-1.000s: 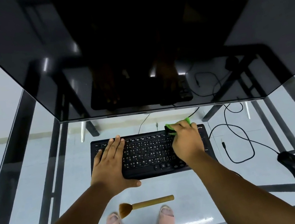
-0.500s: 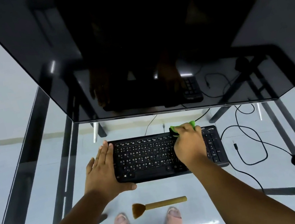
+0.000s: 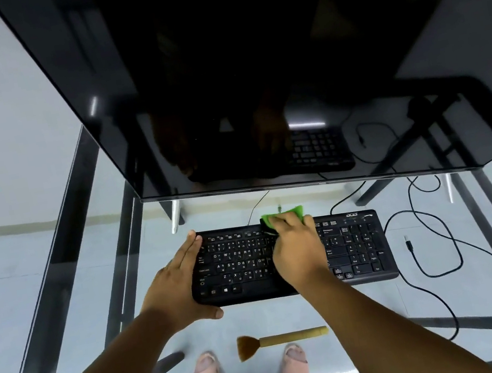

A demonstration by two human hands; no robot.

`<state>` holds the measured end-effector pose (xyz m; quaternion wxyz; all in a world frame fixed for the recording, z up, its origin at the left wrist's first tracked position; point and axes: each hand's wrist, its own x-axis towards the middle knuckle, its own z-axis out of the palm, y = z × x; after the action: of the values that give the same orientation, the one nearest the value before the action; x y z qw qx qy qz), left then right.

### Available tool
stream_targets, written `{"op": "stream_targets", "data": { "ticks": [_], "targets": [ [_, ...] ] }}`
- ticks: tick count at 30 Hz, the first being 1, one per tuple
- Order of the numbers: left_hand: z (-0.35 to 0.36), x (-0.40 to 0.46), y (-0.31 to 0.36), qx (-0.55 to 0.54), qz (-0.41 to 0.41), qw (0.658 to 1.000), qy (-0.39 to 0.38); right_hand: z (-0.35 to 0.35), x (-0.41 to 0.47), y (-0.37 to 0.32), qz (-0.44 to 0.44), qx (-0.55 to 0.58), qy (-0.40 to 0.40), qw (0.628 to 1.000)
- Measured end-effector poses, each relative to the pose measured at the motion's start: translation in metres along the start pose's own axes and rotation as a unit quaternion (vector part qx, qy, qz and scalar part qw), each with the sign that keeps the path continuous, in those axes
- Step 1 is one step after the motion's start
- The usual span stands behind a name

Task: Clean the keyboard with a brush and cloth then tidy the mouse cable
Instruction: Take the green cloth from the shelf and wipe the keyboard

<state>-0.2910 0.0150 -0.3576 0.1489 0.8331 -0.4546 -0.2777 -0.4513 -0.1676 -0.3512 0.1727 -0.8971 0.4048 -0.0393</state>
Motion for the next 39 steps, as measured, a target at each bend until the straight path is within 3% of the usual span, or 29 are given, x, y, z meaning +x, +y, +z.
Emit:
{"op": "stream_targets", "data": {
  "ticks": [3,9,14,20,23,27,36,39],
  "targets": [
    [-0.002,-0.001,0.0,0.007,0.011,1.0,0.006,0.004,0.009,-0.019,0.025,0.005,-0.014,1.0],
    [0.002,-0.001,-0.007,0.002,-0.011,1.0,0.023,0.01,0.005,-0.035,-0.129,0.013,-0.045,0.991],
    [0.001,-0.002,-0.006,0.009,-0.017,1.0,0.019,0.011,0.006,-0.018,-0.035,0.015,0.023,0.999],
    [0.0,-0.002,-0.007,0.018,-0.016,1.0,0.015,0.007,0.006,-0.014,-0.132,0.029,0.0,0.991],
    [0.001,-0.001,-0.007,0.015,-0.017,1.0,0.013,0.005,0.01,0.003,-0.089,0.048,0.043,0.994],
    [0.001,-0.001,-0.008,0.015,-0.016,1.0,0.012,0.002,0.015,0.006,0.023,0.171,0.104,0.979],
    [0.002,-0.001,-0.01,0.017,-0.017,1.0,0.017,0.014,0.014,-0.02,-0.135,0.061,-0.003,0.989],
    [0.002,0.0,-0.01,0.018,-0.018,1.0,0.012,0.013,0.015,-0.011,-0.094,0.038,0.022,0.995]
  ]
}}
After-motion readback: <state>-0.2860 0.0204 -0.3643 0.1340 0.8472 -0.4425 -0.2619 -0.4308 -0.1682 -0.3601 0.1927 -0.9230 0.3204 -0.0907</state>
